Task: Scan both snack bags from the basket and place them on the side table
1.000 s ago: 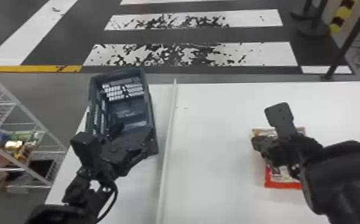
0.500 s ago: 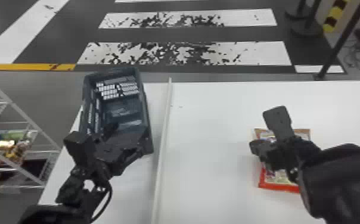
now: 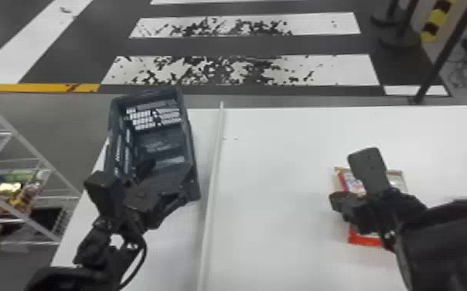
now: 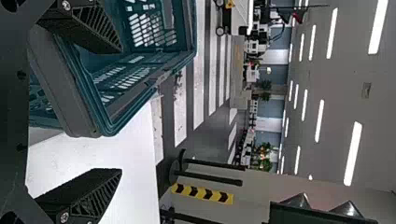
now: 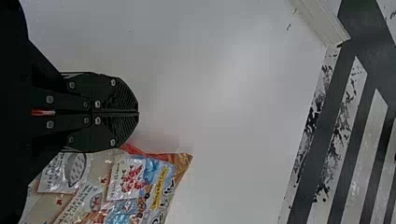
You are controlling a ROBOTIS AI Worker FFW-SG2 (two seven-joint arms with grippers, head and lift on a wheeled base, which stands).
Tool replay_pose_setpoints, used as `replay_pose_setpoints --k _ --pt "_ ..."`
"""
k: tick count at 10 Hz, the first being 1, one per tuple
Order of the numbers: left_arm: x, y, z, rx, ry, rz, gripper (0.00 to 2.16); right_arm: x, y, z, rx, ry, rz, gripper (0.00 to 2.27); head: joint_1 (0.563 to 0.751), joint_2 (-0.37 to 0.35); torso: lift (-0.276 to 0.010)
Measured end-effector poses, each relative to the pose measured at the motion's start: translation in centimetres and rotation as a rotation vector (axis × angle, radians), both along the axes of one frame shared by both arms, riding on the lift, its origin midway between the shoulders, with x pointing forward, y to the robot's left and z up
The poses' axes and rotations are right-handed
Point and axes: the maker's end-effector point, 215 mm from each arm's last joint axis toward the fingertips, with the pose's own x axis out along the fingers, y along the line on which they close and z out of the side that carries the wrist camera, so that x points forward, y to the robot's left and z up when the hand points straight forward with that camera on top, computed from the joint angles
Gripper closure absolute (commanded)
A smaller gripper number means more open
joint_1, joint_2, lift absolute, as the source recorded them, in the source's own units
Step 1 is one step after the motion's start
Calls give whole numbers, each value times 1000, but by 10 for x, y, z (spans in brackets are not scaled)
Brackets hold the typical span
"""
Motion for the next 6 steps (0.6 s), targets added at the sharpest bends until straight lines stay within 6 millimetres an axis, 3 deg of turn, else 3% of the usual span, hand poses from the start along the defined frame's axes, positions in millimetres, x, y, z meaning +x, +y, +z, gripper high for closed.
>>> replay_pose_setpoints --k 6 --pt "-2 0 1 2 1 -4 90 0 -25 -3 -21 4 -33 2263 695 61 -75"
